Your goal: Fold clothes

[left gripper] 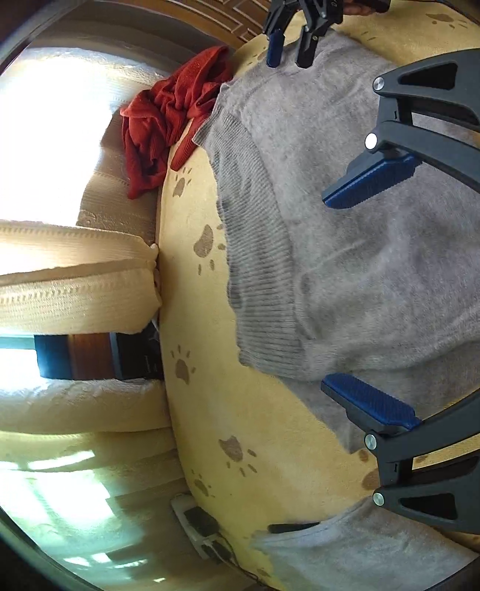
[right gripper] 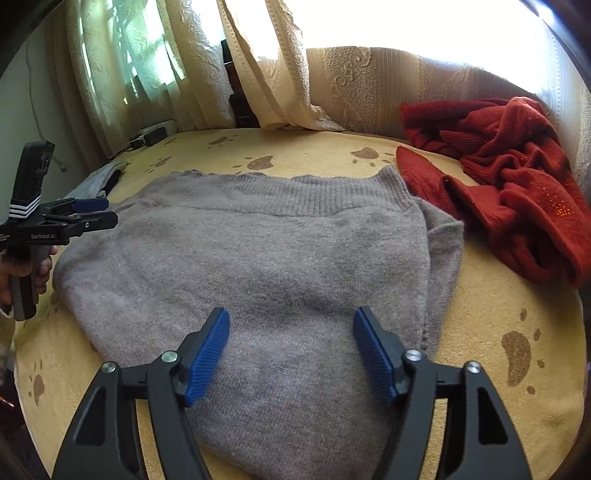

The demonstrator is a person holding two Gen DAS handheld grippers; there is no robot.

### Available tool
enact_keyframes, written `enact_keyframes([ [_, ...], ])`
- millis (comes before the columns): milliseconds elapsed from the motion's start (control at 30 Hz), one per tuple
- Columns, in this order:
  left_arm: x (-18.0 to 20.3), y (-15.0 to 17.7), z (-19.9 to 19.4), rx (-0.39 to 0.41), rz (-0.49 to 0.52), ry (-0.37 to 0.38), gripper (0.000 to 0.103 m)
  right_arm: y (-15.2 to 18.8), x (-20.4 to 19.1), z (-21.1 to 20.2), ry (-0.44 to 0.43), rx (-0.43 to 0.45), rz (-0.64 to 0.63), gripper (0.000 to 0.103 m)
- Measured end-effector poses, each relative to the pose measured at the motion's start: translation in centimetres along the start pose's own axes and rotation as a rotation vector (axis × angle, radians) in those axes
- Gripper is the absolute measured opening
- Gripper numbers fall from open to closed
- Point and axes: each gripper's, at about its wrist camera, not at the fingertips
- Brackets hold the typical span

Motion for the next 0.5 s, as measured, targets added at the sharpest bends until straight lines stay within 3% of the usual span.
enact_keyframes([
  [133,0.5,-1.9,1.9,-0.019,-0.005,0.013,0.093,-2.7,0.8,-0.5,0.039,0.057,0.049,0.076],
  [233,-0.2,-2.7,4.1,-0.088,-0.081,0.069,0.093,-4.8,1.4,1.5,0.034,0.031,0.076,0.076],
  [333,-0.8,-2.7,6.0,-0.145,-0.116,0.054,0.093,-6.2,1.3,3.8,0.027,-0.007,0.064,0.076],
  [467,-0.6,-1.9,6.4,-0.134,-0.029,0.024,0.093,-5.5,1.8,7.2,0.083,-0.099,0.041,0.076],
  [500,-0.6,-1.7,6.3,-0.126,-0.011,0.023,0.093,-5.1,1.9,7.2,0.084,-0.078,0.02,0.077],
])
Point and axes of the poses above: each gripper's, at about its wrist camera, not at the fingertips, and z roughly the way its jaws point, x to its right, y to its underside, and after that the axes turned 2 degrees about -z, right-handed
